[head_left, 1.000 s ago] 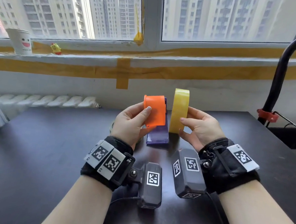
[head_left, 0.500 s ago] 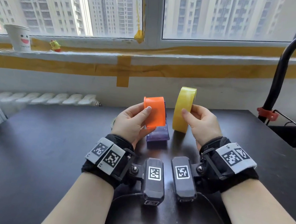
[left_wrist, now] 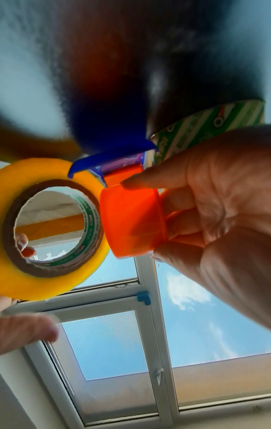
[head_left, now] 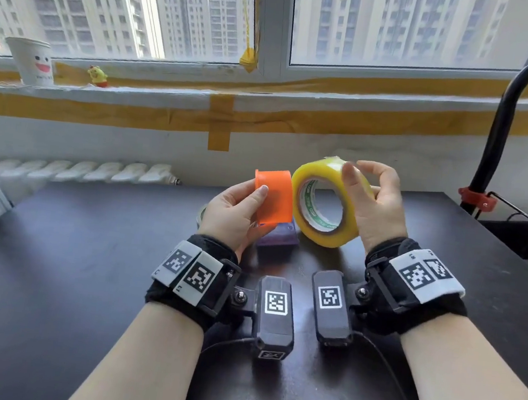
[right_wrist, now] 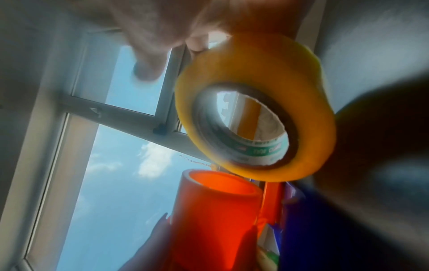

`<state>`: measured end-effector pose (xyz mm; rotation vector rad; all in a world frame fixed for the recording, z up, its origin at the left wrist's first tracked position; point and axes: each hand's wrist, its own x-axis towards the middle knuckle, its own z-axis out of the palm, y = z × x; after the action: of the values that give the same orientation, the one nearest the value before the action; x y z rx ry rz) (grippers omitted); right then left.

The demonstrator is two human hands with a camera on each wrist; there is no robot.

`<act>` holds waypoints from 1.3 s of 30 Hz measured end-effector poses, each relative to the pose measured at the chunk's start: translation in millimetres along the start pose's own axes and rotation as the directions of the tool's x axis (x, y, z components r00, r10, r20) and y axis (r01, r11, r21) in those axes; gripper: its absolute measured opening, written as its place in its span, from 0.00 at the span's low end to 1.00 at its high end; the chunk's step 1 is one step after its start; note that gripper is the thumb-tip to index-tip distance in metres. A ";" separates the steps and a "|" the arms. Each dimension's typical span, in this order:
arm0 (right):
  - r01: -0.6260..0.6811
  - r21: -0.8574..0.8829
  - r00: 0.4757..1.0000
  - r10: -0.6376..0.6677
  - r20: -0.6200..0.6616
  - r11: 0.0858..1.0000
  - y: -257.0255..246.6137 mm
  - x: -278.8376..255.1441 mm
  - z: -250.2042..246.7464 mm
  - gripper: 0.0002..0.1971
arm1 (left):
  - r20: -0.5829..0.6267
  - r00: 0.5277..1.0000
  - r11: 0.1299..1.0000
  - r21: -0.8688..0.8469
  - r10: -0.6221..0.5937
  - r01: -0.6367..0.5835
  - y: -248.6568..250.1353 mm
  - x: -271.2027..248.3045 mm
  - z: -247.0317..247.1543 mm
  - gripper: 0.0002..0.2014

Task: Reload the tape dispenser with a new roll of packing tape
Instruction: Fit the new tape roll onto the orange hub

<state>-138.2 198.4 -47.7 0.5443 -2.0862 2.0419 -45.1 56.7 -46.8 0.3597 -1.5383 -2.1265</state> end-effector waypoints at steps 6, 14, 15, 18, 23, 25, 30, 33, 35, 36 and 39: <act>0.014 -0.239 0.999 -0.026 -0.048 0.971 0.1 3.2 -6.2 0.24 | -0.001 1.000 1.000 0.002 -0.021 0.021 -0.6 1.0 -1.3 0.06; 0.035 -0.518 0.992 -0.095 -0.088 0.854 0.7 8.7 -21.0 0.25 | 0.012 1.000 1.000 0.007 -0.015 0.015 -0.2 -1.0 -1.1 0.06; 0.025 -0.496 0.991 -0.086 -0.101 0.868 2.0 9.1 -20.7 0.26 | 0.012 1.000 1.000 0.007 -0.013 0.013 -0.5 -0.7 -1.3 0.07; 0.032 -0.404 0.990 -0.085 -0.114 0.914 5.0 10.7 -16.7 0.25 | 0.014 1.000 1.000 0.001 -0.013 0.013 -1.5 -0.1 -1.2 0.07; -0.051 -0.367 0.998 0.055 0.002 0.929 6.7 5.7 -6.1 0.18 | 0.055 0.998 0.999 0.010 -0.035 0.035 -3.1 1.1 -1.8 0.06; -0.047 -0.351 0.996 0.072 0.057 0.935 6.4 3.4 -1.0 0.17 | 0.079 0.996 0.998 0.032 -0.052 0.049 -4.2 2.3 -2.1 0.07; -0.282 0.018 0.925 0.267 0.272 0.959 -18.7 -8.2 3.5 0.26 | 0.097 0.993 0.997 0.046 -0.065 0.061 -5.5 3.4 -2.3 0.07; -0.271 0.055 0.883 0.226 0.412 0.961 -22.7 -9.7 4.4 0.21 | 0.123 0.990 0.997 0.058 -0.063 0.056 -5.8 1.3 -0.8 0.07; -0.260 0.091 0.889 0.201 0.412 0.961 -19.3 -8.6 7.6 0.11 | 0.130 0.989 0.996 0.065 -0.064 0.056 -6.7 1.2 -0.1 0.07; -0.268 0.094 0.895 0.212 0.391 0.959 -16.0 -7.0 8.4 0.11 | 0.129 0.990 0.996 0.064 -0.064 0.056 -7.0 1.4 -0.1 0.07; -0.274 0.095 0.915 0.230 0.331 0.957 -9.9 -5.0 9.7 0.11 | 0.119 0.991 0.997 0.050 -0.060 0.054 -7.9 1.8 -0.7 0.07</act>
<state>-128.6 189.5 -40.8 0.6990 -2.3073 2.3995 -48.1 57.1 -54.3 0.2997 -1.6663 -2.1947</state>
